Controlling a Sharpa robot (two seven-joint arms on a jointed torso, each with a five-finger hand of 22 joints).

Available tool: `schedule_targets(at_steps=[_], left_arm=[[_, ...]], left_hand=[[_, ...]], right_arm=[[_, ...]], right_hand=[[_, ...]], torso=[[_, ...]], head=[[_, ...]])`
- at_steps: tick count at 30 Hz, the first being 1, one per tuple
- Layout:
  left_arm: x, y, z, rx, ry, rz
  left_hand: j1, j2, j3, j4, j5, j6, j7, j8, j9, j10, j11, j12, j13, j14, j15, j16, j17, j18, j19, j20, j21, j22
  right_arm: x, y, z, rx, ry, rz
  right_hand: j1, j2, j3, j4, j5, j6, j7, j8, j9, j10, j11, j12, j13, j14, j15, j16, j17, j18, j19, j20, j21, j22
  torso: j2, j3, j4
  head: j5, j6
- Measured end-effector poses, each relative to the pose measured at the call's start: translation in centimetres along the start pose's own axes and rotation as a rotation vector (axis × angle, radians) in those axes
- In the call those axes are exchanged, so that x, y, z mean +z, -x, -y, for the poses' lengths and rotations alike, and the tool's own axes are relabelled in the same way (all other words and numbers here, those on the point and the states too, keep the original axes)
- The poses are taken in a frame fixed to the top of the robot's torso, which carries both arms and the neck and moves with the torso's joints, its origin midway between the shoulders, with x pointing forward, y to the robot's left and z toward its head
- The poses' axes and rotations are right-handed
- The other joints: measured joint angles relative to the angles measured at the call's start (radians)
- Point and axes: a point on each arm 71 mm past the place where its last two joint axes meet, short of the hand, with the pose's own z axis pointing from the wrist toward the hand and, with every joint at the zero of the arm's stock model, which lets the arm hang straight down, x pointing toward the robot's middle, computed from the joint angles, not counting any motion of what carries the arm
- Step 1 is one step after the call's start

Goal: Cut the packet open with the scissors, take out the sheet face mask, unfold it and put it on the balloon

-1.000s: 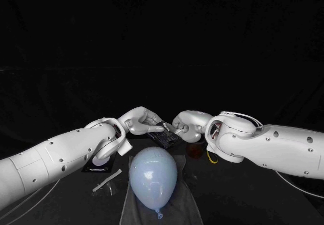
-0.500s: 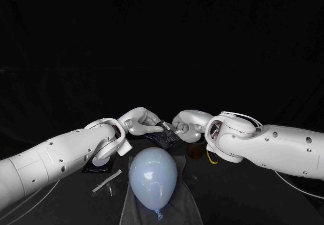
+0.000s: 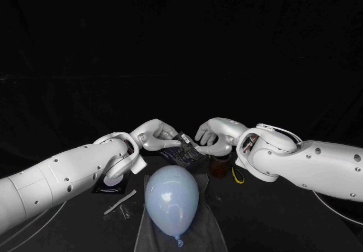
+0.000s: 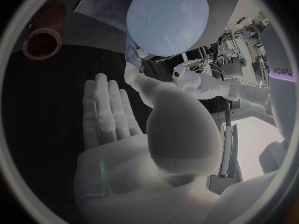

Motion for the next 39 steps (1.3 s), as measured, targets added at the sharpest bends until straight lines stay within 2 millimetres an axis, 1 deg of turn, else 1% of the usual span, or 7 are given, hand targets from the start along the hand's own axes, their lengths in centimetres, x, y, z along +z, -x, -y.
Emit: schedule_targets(at_steps=[3,7,12,17,22,27,39], left_arm=[[-0.1,0.1,-0.1,-0.001,0.003,0.01],[-0.1,0.3,-0.1,-0.003,0.005,0.021],[-0.2,0.3,-0.1,-0.006,0.005,0.029],[-0.2,0.3,-0.1,-0.009,0.005,0.035],[-0.2,0.3,-0.1,-0.011,0.003,0.037],[-0.3,0.3,0.0,-0.012,0.001,0.036],[-0.3,0.1,0.2,-0.016,-0.004,0.033]], left_hand=[[0.0,0.0,0.0,0.0,0.0,-0.001,0.001,0.0,0.0,0.0,0.0,0.0,0.0,0.0,0.0,0.0,0.0,0.0,0.0,0.0,0.0,0.0],[0.0,0.0,0.005,0.0,0.0,-0.001,0.001,0.0,0.0,0.007,0.0,0.0,0.0,0.004,-0.003,0.0,0.0,0.0,0.0,0.0,0.0,0.0],[-0.008,-0.008,0.017,0.0,-0.001,-0.002,0.001,0.006,0.0,0.007,0.0,-0.008,0.0,0.004,-0.003,-0.004,0.002,0.0,0.0,0.0,0.0,0.0],[-0.008,-0.008,0.017,0.0,-0.002,-0.002,0.001,0.006,0.0,0.007,0.0,-0.008,0.0,0.004,-0.003,-0.004,0.002,0.0,0.0,0.0,0.0,0.0],[-0.015,-0.015,0.03,0.0,0.0,-0.004,-0.001,0.009,0.0,0.011,-0.004,-0.008,0.0,0.004,-0.003,-0.004,0.004,0.0,0.0,0.0,0.0,-0.001],[-0.017,-0.017,0.037,-0.001,0.001,-0.005,0.0,0.014,0.0,0.016,-0.002,-0.013,0.0,0.003,-0.003,-0.008,0.004,0.0,0.0,0.0,0.0,-0.001],[-0.02,-0.028,0.057,-0.001,0.001,-0.009,-0.002,0.021,0.0,0.016,-0.002,-0.02,0.0,0.01,-0.003,-0.013,0.007,-0.001,0.0,0.0,0.0,-0.002]], right_arm=[[-0.4,0.3,0.3,0.008,0.007,0.022],[-0.8,0.6,0.5,0.017,0.018,0.041],[-1.2,0.8,0.7,0.02,0.027,0.047],[-1.2,0.6,0.5,0.012,0.035,0.042],[-1.0,0.4,0.3,-0.001,0.041,0.034],[-0.6,0.2,0.4,-0.014,0.035,0.031],[-0.3,0.1,0.6,-0.035,0.02,0.032]], right_hand=[[0.034,0.004,-0.048,0.048,0.0,0.019,0.004,-0.005,0.004,-0.01,0.0,0.0,0.0,-0.015,0.001,0.0,0.001,0.0,0.015,0.005,-0.037,-0.041],[0.062,0.015,-0.078,0.078,0.0,0.042,-0.001,-0.009,0.006,-0.01,0.0,0.007,0.003,-0.016,0.002,0.007,0.004,0.0,0.037,0.001,-0.057,-0.066],[0.094,0.015,-0.092,0.12,0.0,0.093,-0.027,-0.009,0.013,0.052,-0.033,0.047,0.019,0.032,-0.029,0.066,0.027,-0.001,0.104,-0.022,-0.055,-0.081],[0.097,0.012,-0.106,0.155,0.0,0.104,-0.037,-0.009,0.015,0.074,-0.045,0.062,0.03,0.043,-0.038,0.106,0.046,-0.001,0.13,-0.034,-0.052,-0.09],[0.106,0.022,-0.107,0.165,0.0,0.122,-0.048,-0.009,0.017,0.093,-0.056,0.077,0.042,0.052,-0.047,0.141,0.063,-0.002,0.155,-0.045,-0.052,-0.094],[0.113,0.036,-0.107,0.165,0.0,0.122,-0.048,-0.009,0.017,0.096,-0.059,0.081,0.047,0.052,-0.047,0.157,0.073,-0.002,0.158,-0.048,-0.052,-0.096],[0.111,0.04,-0.104,0.168,0.0,0.122,-0.049,-0.017,0.017,0.096,-0.059,0.082,0.05,0.052,-0.047,0.165,0.077,-0.003,0.165,-0.048,-0.052,-0.099]], torso=[[0.0,0.0004,-0.0001],[0.0,0.0004,-0.0003],[0.0,0.0003,-0.0005],[0.0,-0.0003,-0.0002],[0.001,-0.0002,0.0003],[0.001,-0.0007,0.0006],[0.001,-0.0009,0.0007]], head=[[0.001,0.0],[0.001,0.0],[0.0,-0.002],[-0.001,-0.002],[-0.001,-0.003],[-0.001,-0.004],[0.0,-0.006]])
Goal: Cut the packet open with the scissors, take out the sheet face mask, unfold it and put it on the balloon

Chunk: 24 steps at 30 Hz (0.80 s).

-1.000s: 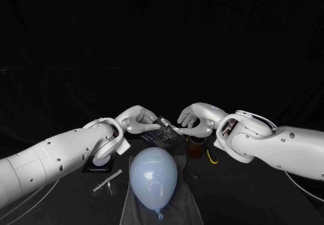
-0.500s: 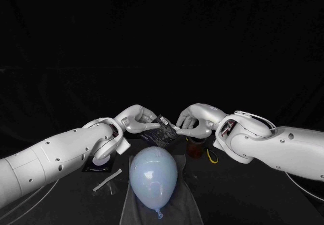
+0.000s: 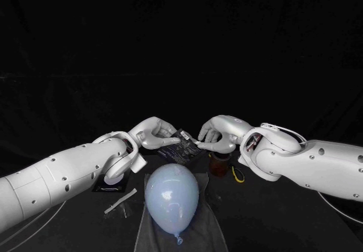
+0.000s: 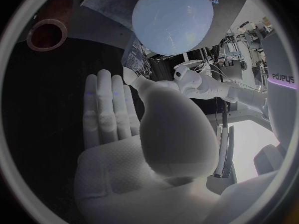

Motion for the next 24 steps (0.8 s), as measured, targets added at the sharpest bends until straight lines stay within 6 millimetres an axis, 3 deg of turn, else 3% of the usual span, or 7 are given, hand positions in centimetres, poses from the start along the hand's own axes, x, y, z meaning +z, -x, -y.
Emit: schedule_targets(at_steps=[12,24], left_arm=[[-0.02,0.01,0.0,-0.001,0.0,0.0],[0.0,-0.05,0.05,-0.002,-0.002,-0.001]], left_hand=[[-0.004,-0.004,0.0,0.0,0.0,0.002,-0.002,0.002,0.0,0.0,0.0,0.0,0.0,0.0,0.0,0.0,0.0,0.0,0.0,0.0,0.0,0.0],[-0.024,-0.024,0.051,-0.001,-0.004,0.001,-0.002,0.008,0.0,0.007,0.0,-0.009,0.0,0.0,0.0,-0.015,0.004,-0.001,0.0,0.0,0.0,-0.003]], right_arm=[[-0.13,0.08,0.22,-0.005,-0.008,0.005],[0.06,-0.08,0.42,-0.011,-0.02,-0.013]], right_hand=[[-0.004,0.004,0.0,0.0,0.0,0.004,0.003,-0.004,0.0,0.0,0.0,0.0,0.002,-0.003,-0.003,0.008,0.002,-0.006,0.0,0.0,0.0,-0.001],[0.0,0.016,0.007,-0.002,0.0,0.004,0.002,-0.004,0.0,0.0,0.0,0.006,0.008,-0.004,-0.004,0.022,0.009,-0.007,0.009,-0.002,0.0,-0.004]], torso=[[0.0,0.0007,-0.0008],[0.0,0.0005,-0.0001]], head=[[0.0,0.0],[-0.002,-0.002]])
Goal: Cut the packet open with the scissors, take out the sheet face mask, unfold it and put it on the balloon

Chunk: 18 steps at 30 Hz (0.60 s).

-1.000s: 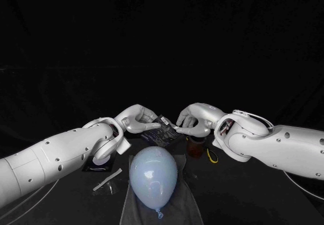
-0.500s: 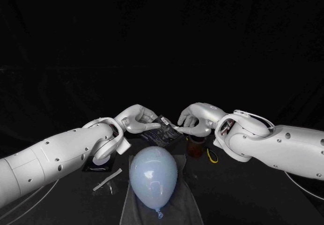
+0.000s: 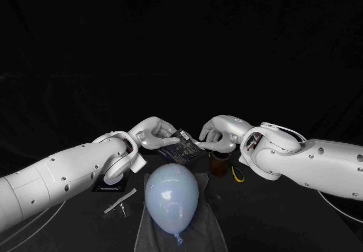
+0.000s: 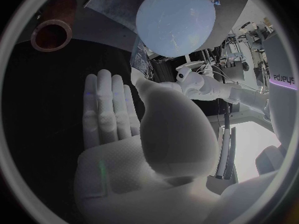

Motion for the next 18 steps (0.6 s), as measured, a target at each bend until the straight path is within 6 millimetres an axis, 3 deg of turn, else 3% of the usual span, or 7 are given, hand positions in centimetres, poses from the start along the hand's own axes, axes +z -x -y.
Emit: schedule_targets(at_steps=[12,15,18], left_arm=[[0.0,0.0,0.01,-0.002,0.0,0.0],[0.0,-0.03,0.03,-0.004,-0.001,0.0],[0.01,-0.06,0.06,-0.005,-0.002,0.0]], left_hand=[[0.0,0.0,0.0,0.0,0.003,-0.002,-0.001,0.0,0.0,0.0,0.0,0.0,0.0,0.0,0.0,0.0,0.0,-0.007,0.0,0.0,0.0,0.0],[-0.009,-0.009,0.017,0.0,0.003,-0.002,-0.001,0.006,0.0,0.009,0.002,-0.007,0.0,0.0,0.0,-0.004,0.002,-0.007,0.0,0.0,0.0,-0.001],[-0.012,-0.012,0.019,0.0,0.003,-0.002,-0.001,0.006,0.0,0.009,0.002,-0.007,0.0,0.0,0.0,-0.004,0.003,-0.007,0.0,0.0,0.0,-0.001]], right_arm=[[0.11,-0.61,-0.46,0.002,0.006,-0.03],[0.26,-0.74,-0.5,0.001,0.004,-0.035],[0.42,-0.85,-0.53,0.0,0.001,-0.037]], right_hand=[[0.0,0.0,0.0,0.0,0.0,0.007,0.0,-0.003,0.0,0.0,0.0,0.0,0.004,-0.004,-0.004,0.009,0.004,-0.007,0.0,0.0,0.0,-0.002],[0.0,0.0,0.0,0.0,0.0,0.007,0.0,-0.004,0.0,0.0,0.0,0.003,0.005,-0.004,-0.004,0.009,0.005,-0.007,0.002,-0.002,0.0,-0.002],[0.0,0.0,0.0,0.0,0.0,0.027,-0.009,-0.004,0.005,0.018,-0.008,0.015,0.014,-0.001,-0.007,0.032,0.012,-0.007,0.02,-0.006,0.0,-0.003]], torso=[[0.0,-0.0002,0.0],[0.0,-0.0002,0.0],[0.0,-0.0001,0.0]], head=[[0.001,-0.001],[0.001,-0.001],[0.001,0.0]])
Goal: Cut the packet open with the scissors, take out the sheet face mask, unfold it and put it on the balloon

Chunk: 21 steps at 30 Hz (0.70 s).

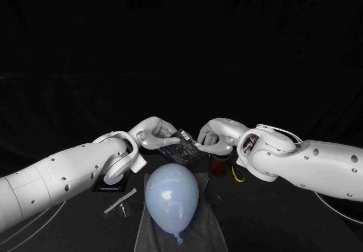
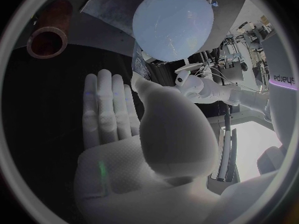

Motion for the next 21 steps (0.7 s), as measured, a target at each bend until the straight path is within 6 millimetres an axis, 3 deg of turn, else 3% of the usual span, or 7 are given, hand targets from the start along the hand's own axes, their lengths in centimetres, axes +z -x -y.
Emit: schedule_targets(at_steps=[3,5,10,15,21], left_arm=[[0.01,-0.04,0.03,-0.001,-0.001,-0.001],[0.01,-0.05,0.05,-0.002,-0.001,-0.001],[-0.01,-0.03,0.04,-0.004,-0.001,0.0],[-0.03,0.03,-0.01,-0.005,0.0,0.001],[-0.06,0.12,-0.07,-0.006,0.003,0.003]], left_hand=[[0.0,0.0,0.0,0.0,0.0,0.0,0.0,0.0,0.0,0.0,0.0,0.0,0.0,0.0,0.0,0.0,0.0,0.0,0.0,0.0,0.0,0.0],[0.0,0.0,0.002,-0.002,0.0,-0.002,0.001,0.0,0.0,0.0,0.0,0.0,0.0,0.0,0.0,0.0,0.0,0.0,0.0,0.0,0.0,0.0],[-0.003,-0.003,0.006,0.0,0.0,-0.003,0.0,0.0,0.0,0.0,0.0,0.0,0.0,0.0,0.0,0.0,0.001,0.0,0.0,0.0,0.0,0.0],[-0.005,-0.005,0.006,0.0,0.0,-0.003,0.0,0.0,0.0,0.0,0.0,0.0,0.0,0.0,0.0,0.0,0.001,0.0,0.0,0.0,0.0,0.0],[-0.007,-0.007,0.013,-0.001,0.0,-0.003,0.0,0.0,0.0,0.0,0.0,-0.001,0.0,0.0,0.0,0.0,0.001,0.0,0.0,0.0,0.0,0.0]], right_arm=[[0.11,-0.08,-0.04,-0.001,-0.002,0.002],[0.15,-0.1,-0.08,-0.002,-0.003,0.007],[0.13,0.02,-0.11,-0.004,-0.004,0.034],[-0.08,0.26,-0.24,-0.005,0.004,0.071],[-0.41,0.56,-0.31,-0.006,0.014,0.11]], right_hand=[[0.0,0.0,0.0,0.0,0.0,0.032,-0.018,0.018,0.009,0.037,-0.017,0.023,0.017,0.024,-0.022,0.035,0.017,0.0,0.028,-0.014,0.015,0.002],[0.013,0.013,0.0,0.0,0.0,0.053,-0.039,0.038,0.02,0.066,-0.033,0.042,0.035,0.05,-0.035,0.067,0.034,0.0,0.054,-0.025,0.031,0.01],[0.035,0.034,0.02,-0.007,0.0,0.089,-0.068,0.082,0.039,0.117,-0.063,0.083,0.074,0.091,-0.065,0.129,0.072,-0.001,0.094,-0.047,0.065,0.029],[0.054,0.038,0.047,-0.008,-0.005,0.099,-0.079,0.122,0.052,0.15,-0.082,0.107,0.104,0.117,-0.081,0.171,0.102,-0.002,0.114,-0.061,0.094,0.051],[0.06,0.044,0.05,-0.007,-0.009,0.096,-0.083,0.129,0.052,0.15,-0.082,0.108,0.11,0.117,-0.081,0.173,0.109,-0.007,0.114,-0.061,0.097,0.057]], torso=[[0.0,0.0,0.0],[0.0,0.0,0.0],[0.0,0.0,0.0],[0.0,0.0,0.0],[0.0,0.0003,-0.0006]], head=[[0.0,0.0],[-0.001,0.0],[0.0,0.0],[0.0,0.0],[0.0,0.0]])
